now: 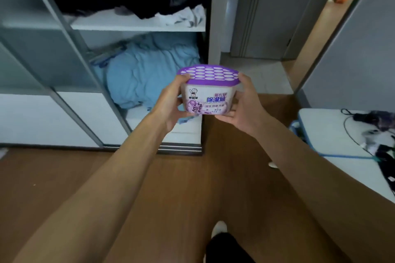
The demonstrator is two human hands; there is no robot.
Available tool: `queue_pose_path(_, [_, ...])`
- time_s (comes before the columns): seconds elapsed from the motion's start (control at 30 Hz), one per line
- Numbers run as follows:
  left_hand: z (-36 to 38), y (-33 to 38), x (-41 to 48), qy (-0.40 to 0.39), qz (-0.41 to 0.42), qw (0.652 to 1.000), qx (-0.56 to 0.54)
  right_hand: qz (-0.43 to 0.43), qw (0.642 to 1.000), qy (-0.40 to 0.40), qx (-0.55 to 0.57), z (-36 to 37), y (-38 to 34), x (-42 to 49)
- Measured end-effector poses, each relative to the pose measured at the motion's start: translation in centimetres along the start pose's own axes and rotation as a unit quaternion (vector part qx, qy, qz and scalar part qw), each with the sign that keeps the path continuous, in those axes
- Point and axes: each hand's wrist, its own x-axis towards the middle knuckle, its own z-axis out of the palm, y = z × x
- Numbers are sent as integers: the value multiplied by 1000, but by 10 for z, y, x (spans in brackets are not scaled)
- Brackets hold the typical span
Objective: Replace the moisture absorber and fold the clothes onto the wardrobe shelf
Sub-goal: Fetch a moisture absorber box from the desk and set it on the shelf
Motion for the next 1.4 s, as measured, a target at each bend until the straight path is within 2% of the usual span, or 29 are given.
queue_pose_path(0.23, [-66,48,93,46,11,999,-23,-36,998,-31,-39,90,-36,104])
queue_pose_path(0.6, [-125,158,252,25,53,998,-14,-129,990,-8,-59,195,-129,252])
queue_pose_path(0.73, [-148,195,305,13,68,997,-12,-164,984,-34,-58,226,-151,293])
queue_pose_path(0.9, [-173,236,385,-16,67,998,-12,-204,976,-25,-78,261,-183,355])
queue_pose_path(1.17, [-222,291,533,-96,39,994,-18,-223,961,59,-153,330,-227,447])
queue_pose_path(1.4, [-203,330,624,-150,15,989,3,-284,929,138,-195,338,-280,489])
